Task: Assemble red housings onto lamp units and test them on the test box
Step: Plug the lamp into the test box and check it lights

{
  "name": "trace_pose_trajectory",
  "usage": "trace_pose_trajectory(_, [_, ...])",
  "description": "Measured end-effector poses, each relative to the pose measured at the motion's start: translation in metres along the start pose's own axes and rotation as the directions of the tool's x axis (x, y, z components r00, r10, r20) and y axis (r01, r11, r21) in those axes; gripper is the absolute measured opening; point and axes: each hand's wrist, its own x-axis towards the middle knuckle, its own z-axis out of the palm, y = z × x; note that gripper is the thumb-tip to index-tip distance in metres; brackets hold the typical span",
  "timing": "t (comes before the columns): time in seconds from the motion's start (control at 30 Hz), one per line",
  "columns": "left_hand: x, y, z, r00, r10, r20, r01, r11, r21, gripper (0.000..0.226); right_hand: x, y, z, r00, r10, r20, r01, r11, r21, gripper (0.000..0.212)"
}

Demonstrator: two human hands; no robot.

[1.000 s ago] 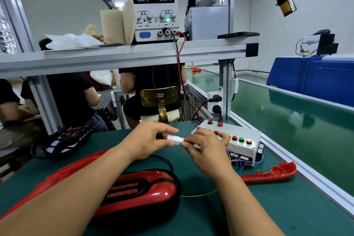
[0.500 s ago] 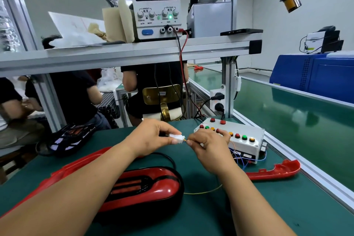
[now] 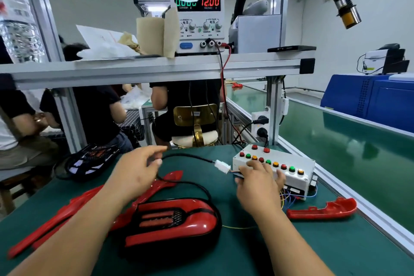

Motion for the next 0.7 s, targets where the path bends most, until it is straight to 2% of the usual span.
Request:
trace_pose_trajectory(0.03, [-0.009,-0.015,-0.007,0.994,-0.102,-0.033,0.103,0.994,0.034,0.032,0.0,-0.003,0.0,1.0,-0.007,-0.028,0.006,1.0,-0.016,0.031])
trace_pose_trajectory(0.1, [-0.028,-0.041,-0.013,0.96,-0.28,0.02,0.276,0.955,0.111,0.021,-0.002,-0.012,0.0,0.992,-0.081,-0.092,0.079,0.997,-0.021,0.035])
trace_pose_trajectory(0.17, [-0.045,-0.052,-0.008,0.9,-0.408,0.151,0.389,0.91,0.142,0.029,-0.004,-0.02,0.001,0.982,-0.15,-0.114,0.146,0.988,-0.04,0.03])
trace_pose_trajectory(0.23, [-0.055,-0.052,-0.001,0.845,-0.467,0.261,0.46,0.883,0.09,0.042,-0.006,-0.022,0.002,0.988,-0.145,-0.06,0.141,0.987,-0.073,0.032])
trace_pose_trajectory(0.3, [-0.059,-0.047,0.002,0.826,-0.48,0.295,0.491,0.87,0.041,0.05,-0.004,-0.019,0.006,0.996,-0.085,0.021,0.086,0.992,-0.095,0.04])
trace_pose_trajectory(0.37, [-0.061,-0.041,0.001,0.835,-0.459,0.302,0.461,0.885,0.072,0.052,-0.002,-0.017,0.01,0.996,-0.042,0.079,0.049,0.995,-0.086,0.048])
trace_pose_trajectory(0.43, [-0.063,-0.038,0.002,0.849,-0.433,0.303,0.418,0.901,0.115,0.05,-0.001,-0.017,0.013,0.995,-0.036,0.096,0.043,0.997,-0.066,0.053])
trace_pose_trajectory(0.5, [-0.067,-0.038,0.005,0.859,-0.398,0.323,0.396,0.915,0.076,0.046,0.001,-0.017,0.017,0.994,-0.03,0.105,0.042,0.993,-0.108,0.055])
trace_pose_trajectory(0.57, [-0.071,-0.042,0.009,0.848,-0.414,0.331,0.453,0.891,-0.044,0.034,0.002,-0.015,0.021,0.99,-0.006,0.144,0.03,0.987,-0.16,0.059])
trace_pose_trajectory(0.7, [-0.079,-0.046,0.014,0.809,-0.441,0.388,0.578,0.716,-0.391,0.029,0.004,-0.016,0.029,0.976,0.035,0.216,0.007,0.981,-0.191,0.063])
